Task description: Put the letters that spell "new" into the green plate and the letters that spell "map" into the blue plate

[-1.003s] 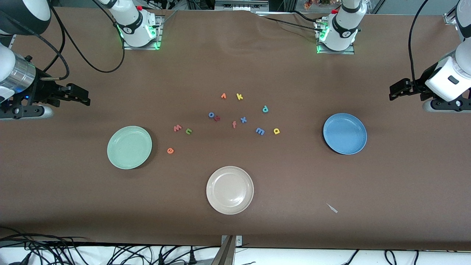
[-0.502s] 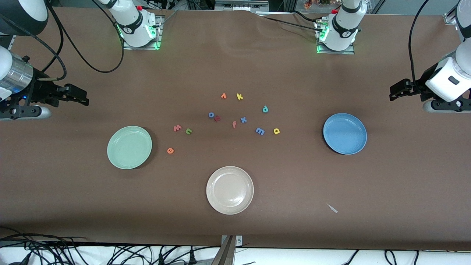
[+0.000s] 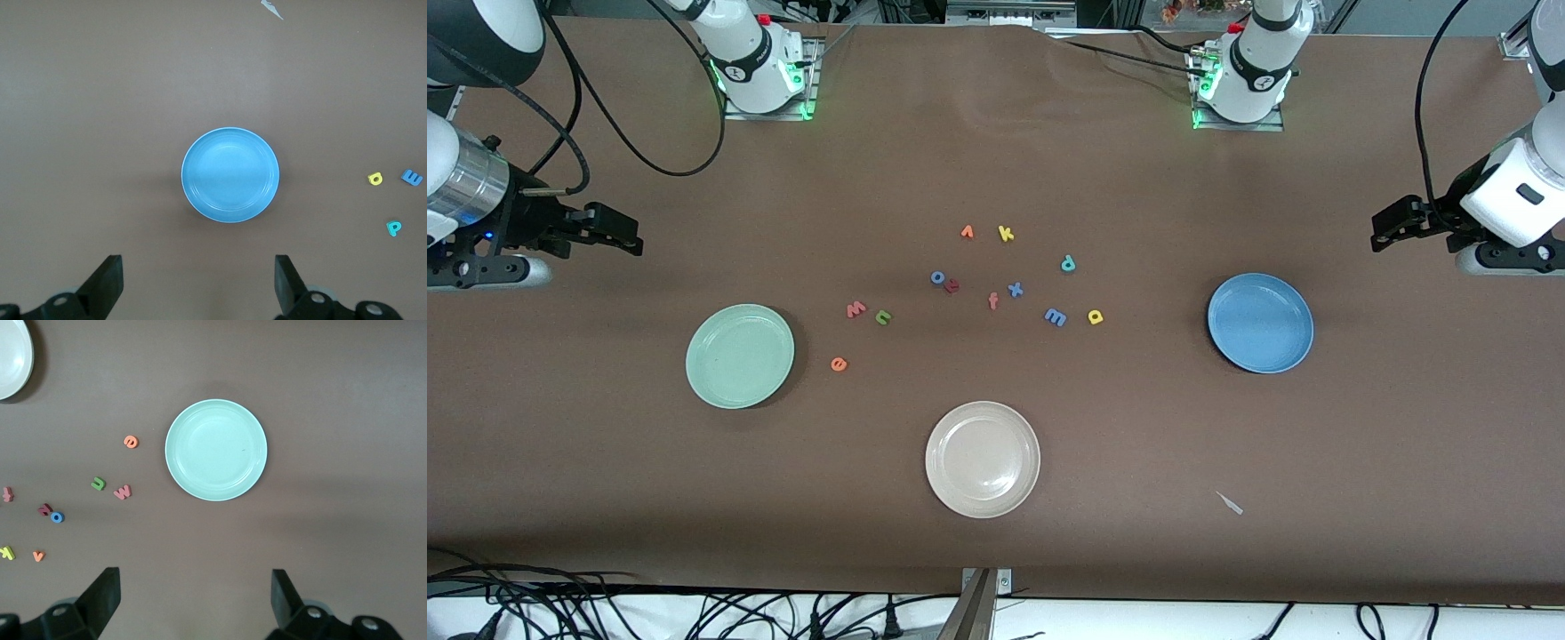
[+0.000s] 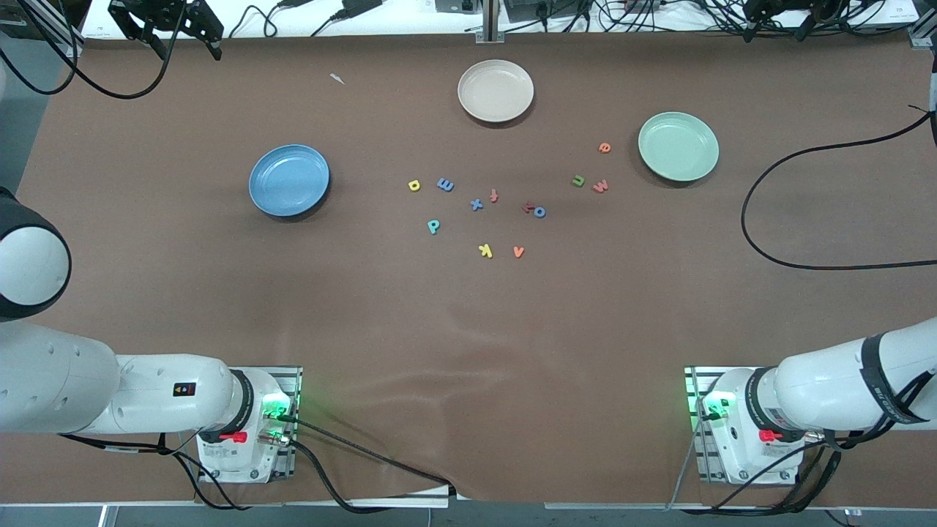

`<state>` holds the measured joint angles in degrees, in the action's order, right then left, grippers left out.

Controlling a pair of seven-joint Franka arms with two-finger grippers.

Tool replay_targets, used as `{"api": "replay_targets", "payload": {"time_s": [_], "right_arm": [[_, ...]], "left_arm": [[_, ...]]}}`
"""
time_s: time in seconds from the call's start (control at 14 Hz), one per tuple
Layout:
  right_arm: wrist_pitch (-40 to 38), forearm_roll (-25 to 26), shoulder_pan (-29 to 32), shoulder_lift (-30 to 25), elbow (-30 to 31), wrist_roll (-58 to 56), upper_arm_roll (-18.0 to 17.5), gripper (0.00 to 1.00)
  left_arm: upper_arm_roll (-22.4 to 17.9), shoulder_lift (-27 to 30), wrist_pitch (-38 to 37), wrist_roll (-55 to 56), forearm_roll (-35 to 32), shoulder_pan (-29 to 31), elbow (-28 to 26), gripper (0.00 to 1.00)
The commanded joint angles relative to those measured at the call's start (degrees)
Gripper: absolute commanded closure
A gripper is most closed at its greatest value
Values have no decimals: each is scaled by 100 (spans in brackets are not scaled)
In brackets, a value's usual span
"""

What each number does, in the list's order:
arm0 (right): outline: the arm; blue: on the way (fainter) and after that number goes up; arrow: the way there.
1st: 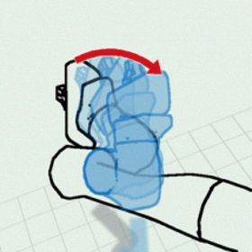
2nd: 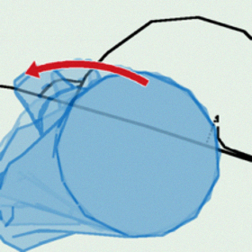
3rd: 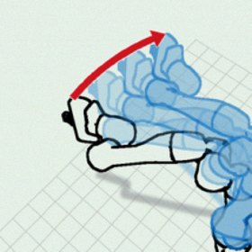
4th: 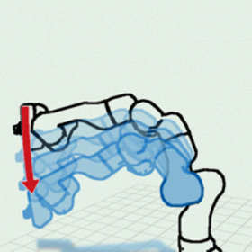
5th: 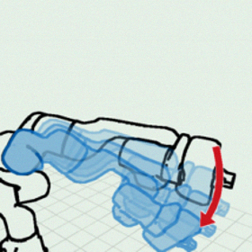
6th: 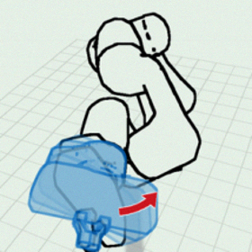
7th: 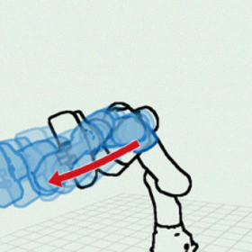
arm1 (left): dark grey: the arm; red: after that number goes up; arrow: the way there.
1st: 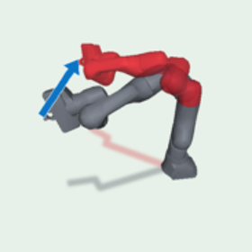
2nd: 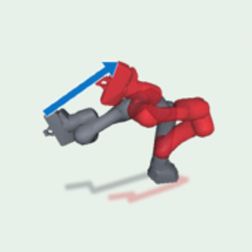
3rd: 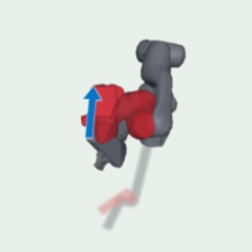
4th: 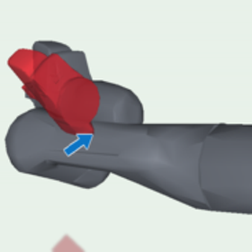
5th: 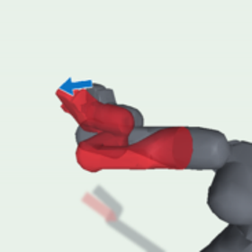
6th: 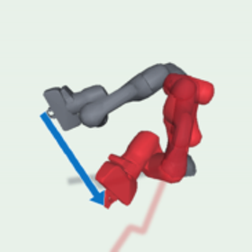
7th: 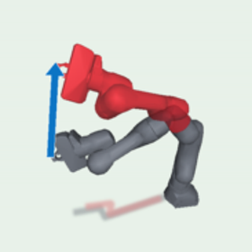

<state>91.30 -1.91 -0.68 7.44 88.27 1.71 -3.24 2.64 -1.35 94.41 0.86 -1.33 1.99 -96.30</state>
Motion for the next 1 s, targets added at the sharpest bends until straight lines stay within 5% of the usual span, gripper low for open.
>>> {"api": "replay_targets", "payload": {"time_s": [0.0,0.93], "right_arm": [[1,-73,-2,-85,67,-74,8,0],[10,-64,-2,-128,155,-74,8,0]], "left_arm": [[17,-76,-11,-148,141,56,156,0],[52,-76,-19,-139,89,29,165,0]]}}
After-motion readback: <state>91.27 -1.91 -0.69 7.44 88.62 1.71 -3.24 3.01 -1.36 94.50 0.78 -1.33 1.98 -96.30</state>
